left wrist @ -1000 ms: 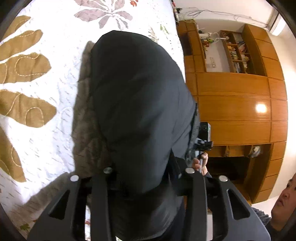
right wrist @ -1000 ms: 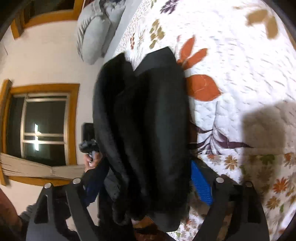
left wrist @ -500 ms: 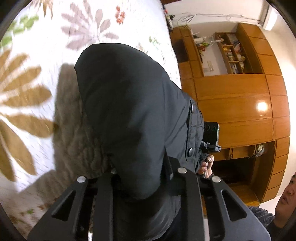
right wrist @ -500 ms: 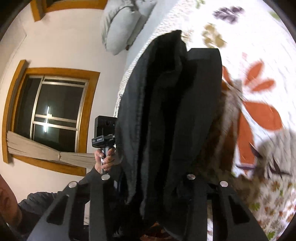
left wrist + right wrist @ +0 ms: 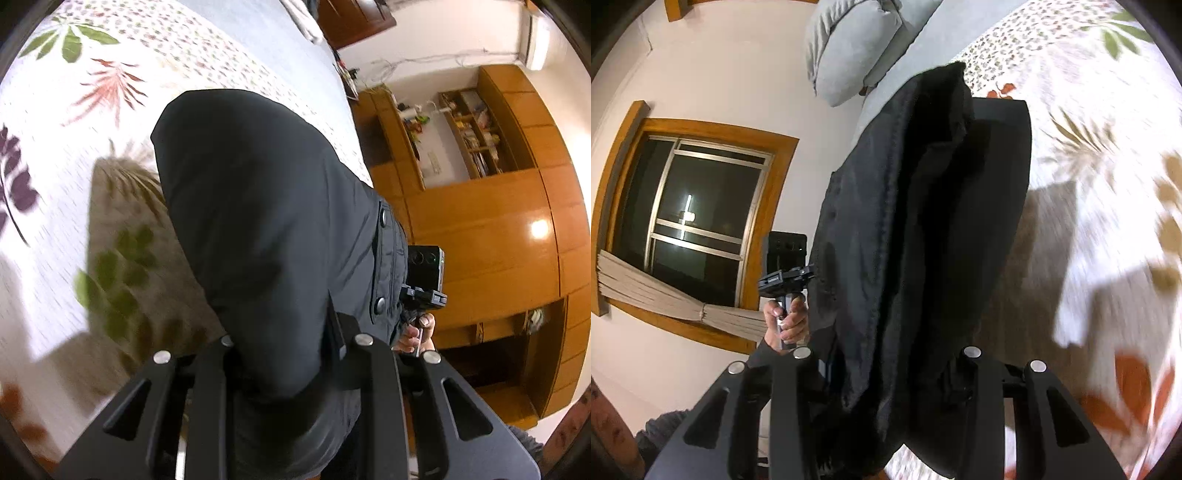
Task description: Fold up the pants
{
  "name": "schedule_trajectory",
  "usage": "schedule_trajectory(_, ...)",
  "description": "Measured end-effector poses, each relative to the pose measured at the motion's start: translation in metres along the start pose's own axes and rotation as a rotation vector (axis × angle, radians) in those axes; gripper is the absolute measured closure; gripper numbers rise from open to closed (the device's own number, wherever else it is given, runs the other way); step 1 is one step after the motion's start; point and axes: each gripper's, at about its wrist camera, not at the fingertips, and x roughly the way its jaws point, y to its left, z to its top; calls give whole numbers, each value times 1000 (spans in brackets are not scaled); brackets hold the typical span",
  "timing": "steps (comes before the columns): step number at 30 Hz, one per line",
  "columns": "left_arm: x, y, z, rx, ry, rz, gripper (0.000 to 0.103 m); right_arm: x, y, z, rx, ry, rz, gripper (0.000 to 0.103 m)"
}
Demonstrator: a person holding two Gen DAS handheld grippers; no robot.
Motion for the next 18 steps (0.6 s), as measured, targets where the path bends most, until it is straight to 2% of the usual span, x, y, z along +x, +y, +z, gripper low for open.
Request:
schedule_trajectory(2, -2, 19, 11, -19, -6, 5, 79, 19, 3, 11, 3, 16, -10, 63)
schedule_trajectory(6, 2, 66, 18, -74, 8, 25, 77, 51, -24, 23, 30, 69, -52, 63)
schedule_trajectory(8, 0, 82, 15, -90, 2, -3, 75, 53, -34, 20, 40, 74, -54, 62)
schedule_trajectory(13, -5, 96, 9, -92, -11, -50, 67, 46, -51, 18, 28, 86, -96, 52)
schedule_trajectory(15, -9, 102, 6, -102, -19, -44, 59, 45, -46, 22, 34, 81, -97, 51)
schedule_trajectory(18, -16, 99, 2, -103, -36, -24, 54, 32, -41, 19, 27, 64, -124, 47)
